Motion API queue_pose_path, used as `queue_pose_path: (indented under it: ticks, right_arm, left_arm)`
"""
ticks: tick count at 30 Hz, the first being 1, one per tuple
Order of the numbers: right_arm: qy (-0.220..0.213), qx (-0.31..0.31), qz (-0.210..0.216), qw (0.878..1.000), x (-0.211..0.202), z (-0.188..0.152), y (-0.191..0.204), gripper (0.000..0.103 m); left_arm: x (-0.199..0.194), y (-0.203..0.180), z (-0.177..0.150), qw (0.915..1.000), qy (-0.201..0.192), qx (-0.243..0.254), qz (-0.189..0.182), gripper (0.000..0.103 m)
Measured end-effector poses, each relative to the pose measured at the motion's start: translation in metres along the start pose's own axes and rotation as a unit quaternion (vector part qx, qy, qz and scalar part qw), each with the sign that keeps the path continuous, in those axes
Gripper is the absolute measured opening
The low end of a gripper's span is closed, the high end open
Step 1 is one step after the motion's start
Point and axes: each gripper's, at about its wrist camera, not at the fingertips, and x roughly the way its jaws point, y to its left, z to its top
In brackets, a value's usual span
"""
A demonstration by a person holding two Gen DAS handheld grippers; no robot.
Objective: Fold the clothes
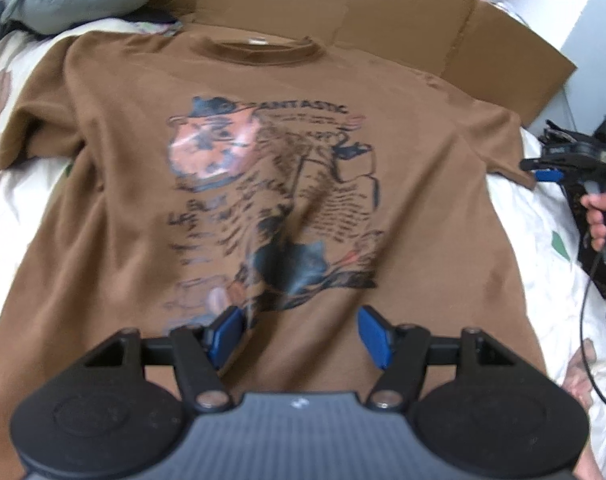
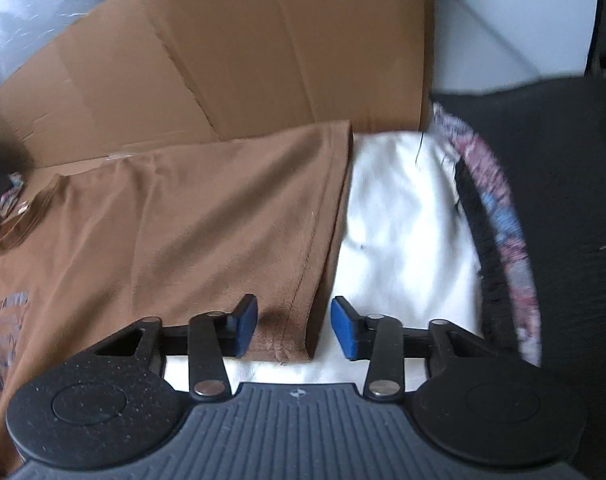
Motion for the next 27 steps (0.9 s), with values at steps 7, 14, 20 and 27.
queue_pose_path:
  ticks: [7,14,20,27]
  right_arm:
    - [0.015,-0.003,0.005,1.000,0.006,0.003,0.000,0.000]
    - [0.014,-0.014,-0.012,1.000,0.003,0.005,-0.005,0.000]
    - [0.013,-0.024,-0.021,0.999,0.005,0.005,-0.005,0.000]
    - [0.007,-0.028,-0.022,0.999,0.007,0.005,-0.007,0.000]
  left_arm:
    - [0.007,-0.030,0.006,0.9993,-0.007,0.018,-0.033,0.066]
    - [0.024,-0.095,0.005,0.9903,0.017,0.073,-0.117,0.066]
    - [0.047,-0.148,-0.003,0.9775,0.037,0.151,-0.142,0.066]
    - [0.063,-0.148,-0.008,0.9813,0.055,0.147,-0.111,0.008]
